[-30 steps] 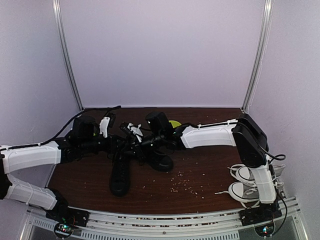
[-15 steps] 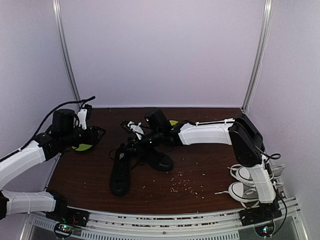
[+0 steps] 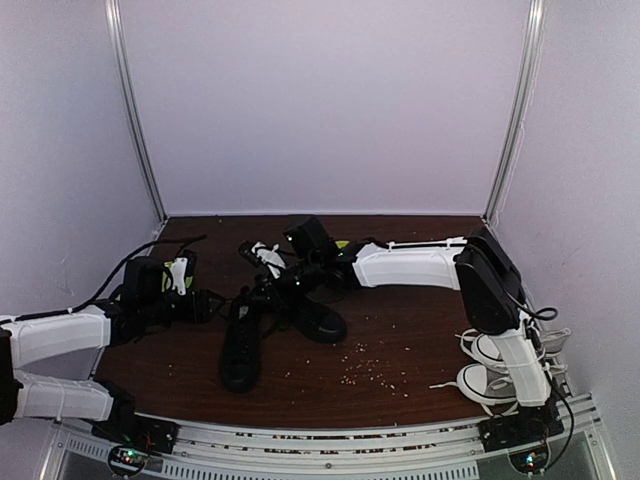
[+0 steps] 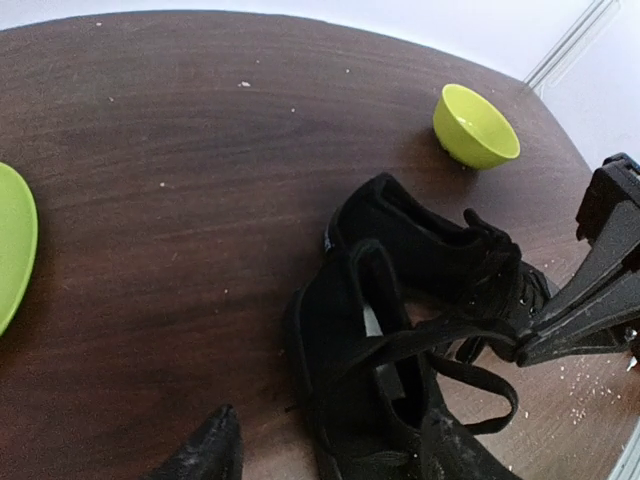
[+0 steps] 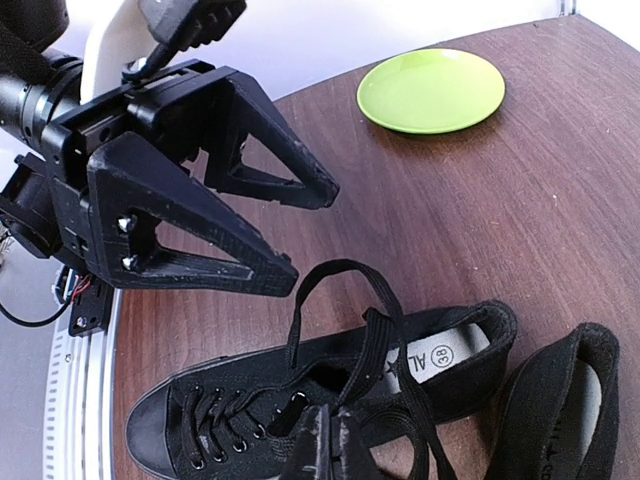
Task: Tie the shoes
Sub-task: Cross the shoelace.
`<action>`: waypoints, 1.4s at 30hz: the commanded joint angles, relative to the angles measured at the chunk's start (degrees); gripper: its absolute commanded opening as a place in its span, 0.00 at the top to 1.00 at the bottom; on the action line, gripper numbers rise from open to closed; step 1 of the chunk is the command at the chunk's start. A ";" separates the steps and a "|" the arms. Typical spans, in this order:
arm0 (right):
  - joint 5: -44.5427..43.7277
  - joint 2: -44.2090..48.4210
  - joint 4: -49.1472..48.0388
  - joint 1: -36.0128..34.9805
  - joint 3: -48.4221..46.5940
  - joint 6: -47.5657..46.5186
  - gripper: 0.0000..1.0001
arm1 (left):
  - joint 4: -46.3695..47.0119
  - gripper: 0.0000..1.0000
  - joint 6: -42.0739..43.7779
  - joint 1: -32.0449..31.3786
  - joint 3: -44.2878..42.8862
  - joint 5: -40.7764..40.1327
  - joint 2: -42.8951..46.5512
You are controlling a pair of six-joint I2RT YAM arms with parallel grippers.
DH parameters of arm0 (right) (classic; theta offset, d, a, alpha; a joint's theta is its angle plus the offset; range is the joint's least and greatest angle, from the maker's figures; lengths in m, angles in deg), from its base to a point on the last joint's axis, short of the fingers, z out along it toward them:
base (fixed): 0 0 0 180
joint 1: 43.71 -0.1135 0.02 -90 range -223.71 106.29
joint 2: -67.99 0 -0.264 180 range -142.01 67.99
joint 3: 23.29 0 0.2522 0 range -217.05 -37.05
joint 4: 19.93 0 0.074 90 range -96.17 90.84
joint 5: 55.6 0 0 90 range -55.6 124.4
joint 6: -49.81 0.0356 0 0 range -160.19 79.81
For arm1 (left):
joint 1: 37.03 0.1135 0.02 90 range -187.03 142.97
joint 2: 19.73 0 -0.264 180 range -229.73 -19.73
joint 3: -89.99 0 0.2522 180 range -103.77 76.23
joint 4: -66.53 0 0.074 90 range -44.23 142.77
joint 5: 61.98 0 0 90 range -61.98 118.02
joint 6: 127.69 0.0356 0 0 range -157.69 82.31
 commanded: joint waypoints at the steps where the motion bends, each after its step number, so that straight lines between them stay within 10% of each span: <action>1: -1.14 -1.96 0.83 0.06 -2.60 -0.11 1.00 | 8.48 0.43 5.12 -1.68 1.98 -1.39 -0.74; 29: -1.62 -4.88 2.38 0.68 -6.60 1.64 1.00 | 11.90 0.62 23.99 -10.66 -7.14 -12.13 -16.86; 42: -0.48 -4.41 1.87 1.41 -6.31 2.33 1.00 | 10.97 1.00 26.05 -10.92 -7.63 -13.15 -17.52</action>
